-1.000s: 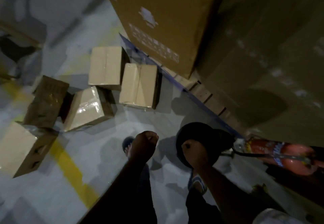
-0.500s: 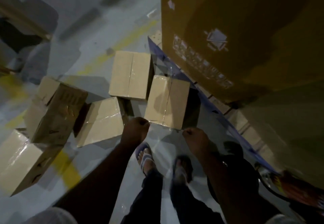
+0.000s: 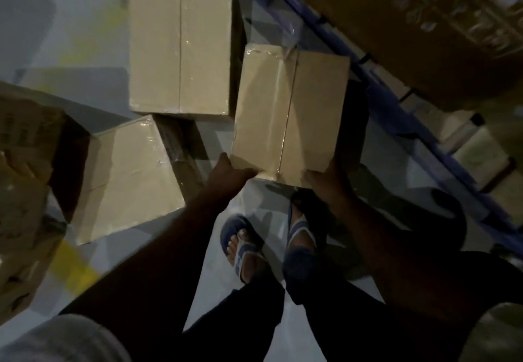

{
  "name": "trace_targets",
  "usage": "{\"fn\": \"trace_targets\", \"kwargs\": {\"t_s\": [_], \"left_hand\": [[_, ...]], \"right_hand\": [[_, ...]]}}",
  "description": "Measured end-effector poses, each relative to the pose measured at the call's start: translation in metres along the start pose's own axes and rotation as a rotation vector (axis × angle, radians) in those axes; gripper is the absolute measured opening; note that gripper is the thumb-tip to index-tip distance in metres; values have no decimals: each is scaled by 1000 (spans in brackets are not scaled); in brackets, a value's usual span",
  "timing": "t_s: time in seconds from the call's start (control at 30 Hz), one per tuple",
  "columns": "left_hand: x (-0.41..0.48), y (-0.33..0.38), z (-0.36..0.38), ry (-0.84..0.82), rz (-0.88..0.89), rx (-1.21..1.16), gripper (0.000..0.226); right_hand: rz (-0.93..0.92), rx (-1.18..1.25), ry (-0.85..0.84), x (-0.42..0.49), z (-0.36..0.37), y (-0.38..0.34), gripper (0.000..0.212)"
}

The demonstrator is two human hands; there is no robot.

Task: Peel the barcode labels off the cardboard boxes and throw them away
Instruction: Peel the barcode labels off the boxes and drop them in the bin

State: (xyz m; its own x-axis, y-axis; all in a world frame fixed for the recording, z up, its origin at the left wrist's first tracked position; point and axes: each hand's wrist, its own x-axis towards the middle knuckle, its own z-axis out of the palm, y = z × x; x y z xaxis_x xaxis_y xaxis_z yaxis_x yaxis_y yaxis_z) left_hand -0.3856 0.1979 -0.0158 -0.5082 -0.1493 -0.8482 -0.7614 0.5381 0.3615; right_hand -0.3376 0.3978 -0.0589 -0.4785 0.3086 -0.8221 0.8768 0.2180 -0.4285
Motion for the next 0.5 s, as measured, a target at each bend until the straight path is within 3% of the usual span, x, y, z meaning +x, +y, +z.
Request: {"fn": "trace_targets", "kwargs": {"t_s": [0.1, 0.17, 0.23, 0.5], "left_hand": [[-4, -2, -5, 26, 18, -103, 77], [-53, 26, -22, 102, 53, -144, 51], [-104, 47, -44, 138, 74, -121, 42], [-285, 141, -120, 134, 218, 31, 59]], "right_hand": [[-35, 7, 67, -26, -19, -12, 77], [-38, -19, 145, -68, -42, -25, 83], [-33, -4, 167, -125, -66, -41, 88], [-372, -74, 488, -383, -173, -124, 96]]}}
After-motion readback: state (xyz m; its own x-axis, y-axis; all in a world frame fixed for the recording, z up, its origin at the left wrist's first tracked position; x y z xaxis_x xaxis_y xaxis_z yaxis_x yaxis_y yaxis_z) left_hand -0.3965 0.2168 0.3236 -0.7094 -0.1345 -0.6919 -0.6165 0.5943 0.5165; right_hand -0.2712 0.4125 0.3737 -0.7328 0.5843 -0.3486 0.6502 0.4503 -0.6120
